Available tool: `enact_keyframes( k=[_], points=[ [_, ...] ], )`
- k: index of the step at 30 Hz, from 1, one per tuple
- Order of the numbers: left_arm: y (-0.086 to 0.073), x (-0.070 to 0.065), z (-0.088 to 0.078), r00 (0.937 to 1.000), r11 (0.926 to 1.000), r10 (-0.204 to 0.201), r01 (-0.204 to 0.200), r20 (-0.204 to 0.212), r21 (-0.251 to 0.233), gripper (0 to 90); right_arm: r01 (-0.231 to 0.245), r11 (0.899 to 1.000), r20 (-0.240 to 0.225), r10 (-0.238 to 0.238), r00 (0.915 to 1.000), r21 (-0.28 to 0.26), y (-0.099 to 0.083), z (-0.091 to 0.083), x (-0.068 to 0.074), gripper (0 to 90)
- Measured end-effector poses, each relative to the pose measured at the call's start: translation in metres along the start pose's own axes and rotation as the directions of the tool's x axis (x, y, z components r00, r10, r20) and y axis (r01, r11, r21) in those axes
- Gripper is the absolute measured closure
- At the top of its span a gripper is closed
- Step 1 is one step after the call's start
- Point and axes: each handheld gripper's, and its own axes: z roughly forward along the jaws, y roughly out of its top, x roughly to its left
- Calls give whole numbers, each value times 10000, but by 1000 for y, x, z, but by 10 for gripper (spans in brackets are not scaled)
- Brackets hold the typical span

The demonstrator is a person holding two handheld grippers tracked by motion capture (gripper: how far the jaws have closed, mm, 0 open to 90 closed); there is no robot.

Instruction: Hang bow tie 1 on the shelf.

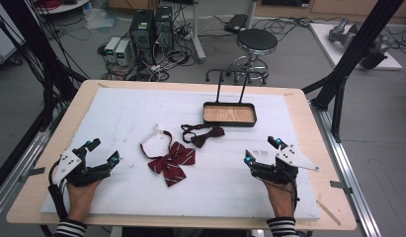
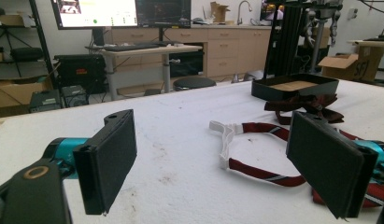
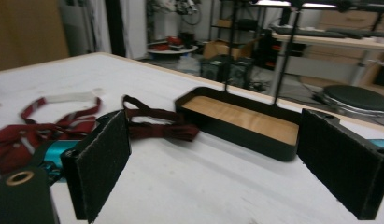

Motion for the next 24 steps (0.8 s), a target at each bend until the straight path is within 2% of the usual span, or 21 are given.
enact_keyframes(
  k=[5,6,8,11,13,19,23,24],
  points=[
    [0,0,0,10000,10000,6,-6,-4,-10,166,207,9993,-696,-185,9974,320,17,10,8,96],
    [0,0,0,10000,10000,2,-2,-12,-19,166,207,9993,-696,-185,9974,320,17,10,8,96],
    [0,0,0,10000,10000,53,-53,-7,10,166,239,9983,-1096,-181,9938,523,27,17,15,96],
    [0,-1,0,10000,10000,84,-84,-4,11,166,320,9977,-1320,-238,9910,602,34,22,20,96],
    [0,-1,0,9999,9999,115,-115,-1,24,166,461,9960,-1649,-329,9858,769,43,30,28,96],
    [0,-1,0,9999,9999,138,-138,-19,32,166,760,9923,-2049,-546,9773,982,56,43,40,97],
    [0,-1,0,9999,9999,137,-136,-15,37,166,982,9869,-2584,-625,9640,1277,66,58,53,97],
    [0,-1,0,9999,9999,137,-136,-15,37,166,982,9869,-2584,-625,9640,1277,66,58,53,97]
  ],
)
